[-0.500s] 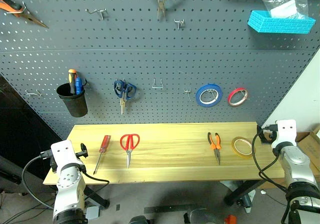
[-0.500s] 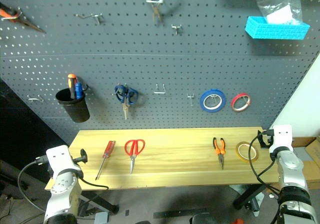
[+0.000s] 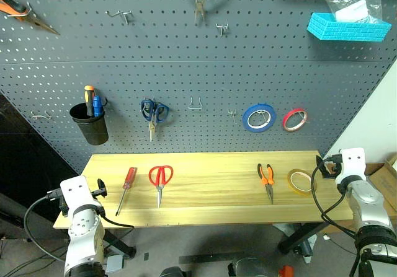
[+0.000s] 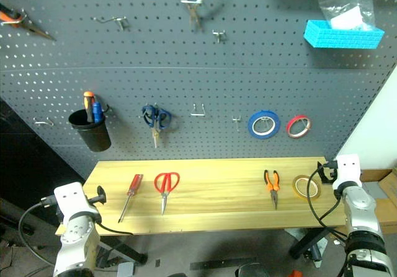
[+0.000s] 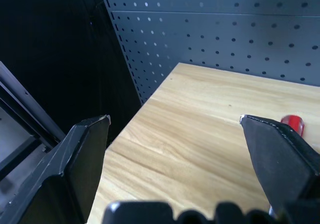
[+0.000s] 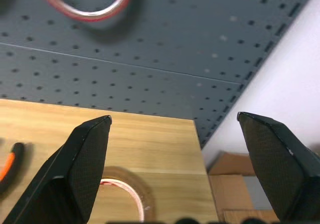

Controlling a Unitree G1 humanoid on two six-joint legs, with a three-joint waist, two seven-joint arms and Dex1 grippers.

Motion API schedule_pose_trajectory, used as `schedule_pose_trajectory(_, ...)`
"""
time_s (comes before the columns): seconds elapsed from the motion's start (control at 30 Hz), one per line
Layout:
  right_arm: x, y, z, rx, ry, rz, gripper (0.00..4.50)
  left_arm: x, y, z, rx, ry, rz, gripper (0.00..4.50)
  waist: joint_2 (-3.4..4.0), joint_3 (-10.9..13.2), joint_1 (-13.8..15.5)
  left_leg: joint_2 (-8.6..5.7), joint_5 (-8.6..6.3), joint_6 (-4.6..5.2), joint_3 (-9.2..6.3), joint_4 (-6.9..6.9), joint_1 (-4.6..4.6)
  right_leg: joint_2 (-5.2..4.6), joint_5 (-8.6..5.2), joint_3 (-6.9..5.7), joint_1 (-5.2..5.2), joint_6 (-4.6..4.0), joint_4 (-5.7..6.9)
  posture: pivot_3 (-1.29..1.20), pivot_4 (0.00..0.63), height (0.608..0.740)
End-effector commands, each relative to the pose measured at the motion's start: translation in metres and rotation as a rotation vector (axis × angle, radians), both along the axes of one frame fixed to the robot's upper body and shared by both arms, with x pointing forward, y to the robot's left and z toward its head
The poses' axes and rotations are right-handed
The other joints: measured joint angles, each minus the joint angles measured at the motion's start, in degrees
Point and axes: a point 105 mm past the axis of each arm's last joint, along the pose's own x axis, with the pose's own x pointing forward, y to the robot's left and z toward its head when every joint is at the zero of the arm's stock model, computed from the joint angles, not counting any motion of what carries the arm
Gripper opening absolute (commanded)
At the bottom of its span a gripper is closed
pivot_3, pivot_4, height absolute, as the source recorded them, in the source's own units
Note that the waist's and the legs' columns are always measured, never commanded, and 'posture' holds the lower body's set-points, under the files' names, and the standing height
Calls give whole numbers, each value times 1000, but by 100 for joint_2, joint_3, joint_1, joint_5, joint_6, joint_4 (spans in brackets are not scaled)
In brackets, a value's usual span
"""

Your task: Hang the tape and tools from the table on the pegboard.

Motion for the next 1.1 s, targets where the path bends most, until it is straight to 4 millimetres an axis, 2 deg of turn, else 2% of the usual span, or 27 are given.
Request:
schedule_pose_trajectory(0.03, 9, 26, 25, -15, -82, 119, 4160, 4, 0, 28, 41, -94, -9, 4487, 0, 0, 0, 0, 0, 0, 0, 0, 0, 0, 0, 1, 0, 0, 1, -62, 20, 740)
schedule_pose_trajectory(0.13, 12, 44, 31, 4, -98, 173, 4160, 3, 0, 34, 46, -105, -6, 4487, -1, 2, 2, 0, 0, 0, 0, 1, 4, 0, 0, 1, 0, 0, 6, -59, 28, 740)
schedule_pose_trajectory(0.33, 12, 76, 36, 52, -98, 262, 4160, 10, -12, 54, 83, -134, -48, 4487, -8, 33, 64, 1, 0, 1, -1, 1, 4, 1, 0, 0, 1, 0, 8, -37, 61, 740)
schedule_pose_trajectory(0.57, -1, 88, 43, 107, -26, 282, 4160, 17, -36, 74, 130, -96, -158, 4487, -22, 339, 252, 1, 1, 1, -1, 4, 2, 0, -1, 2, -3, -1, 12, -63, 147, 740)
schedule_pose_trajectory(0.73, -14, 96, 39, 105, 102, 306, 4160, 48, -90, 87, 208, -53, -450, 4487, -20, 632, 318, 2, 2, 2, -3, 5, -13, 1, -2, 0, -19, -3, 17, -97, 204, 740)
schedule_pose_trajectory(0.77, -16, 97, 37, 93, 121, 303, 4160, 51, -95, 90, 207, -56, -485, 4487, -22, 676, 322, 1, 2, 2, -4, 7, -16, 0, -2, -1, -20, -3, 17, -108, 221, 740)
schedule_pose_trajectory(0.83, -16, 92, 33, 92, 163, 267, 4160, 64, -124, 101, 223, -81, -641, 4487, -36, 801, 316, 1, 2, 2, -2, 7, -21, -2, -1, 0, -23, -3, 12, -120, 239, 740)
schedule_pose_trajectory(0.9, -12, 81, 26, 88, 217, 218, 4160, 75, -163, 112, 239, -102, -844, 4487, -43, 911, 317, 1, 2, 2, -4, 7, -31, -2, -1, -2, -29, -3, 9, -129, 254, 740)
schedule_pose_trajectory(1.0, -3, 68, 26, 76, 237, 158, 4160, 79, -201, 120, 243, -102, -1054, 4487, -18, 990, 291, -2, 1, 2, 1, 20, -86, -5, 8, 1, -73, -5, 10, -139, 270, 740)
schedule_pose_trajectory(1.1, 5, 56, 23, 78, 270, 116, 4160, 69, -234, 123, 224, -73, -1298, 4487, -12, 1108, 216, 1, -2, 7, 4, 41, -119, -3, 17, 5, -103, -19, 16, -146, 286, 740)
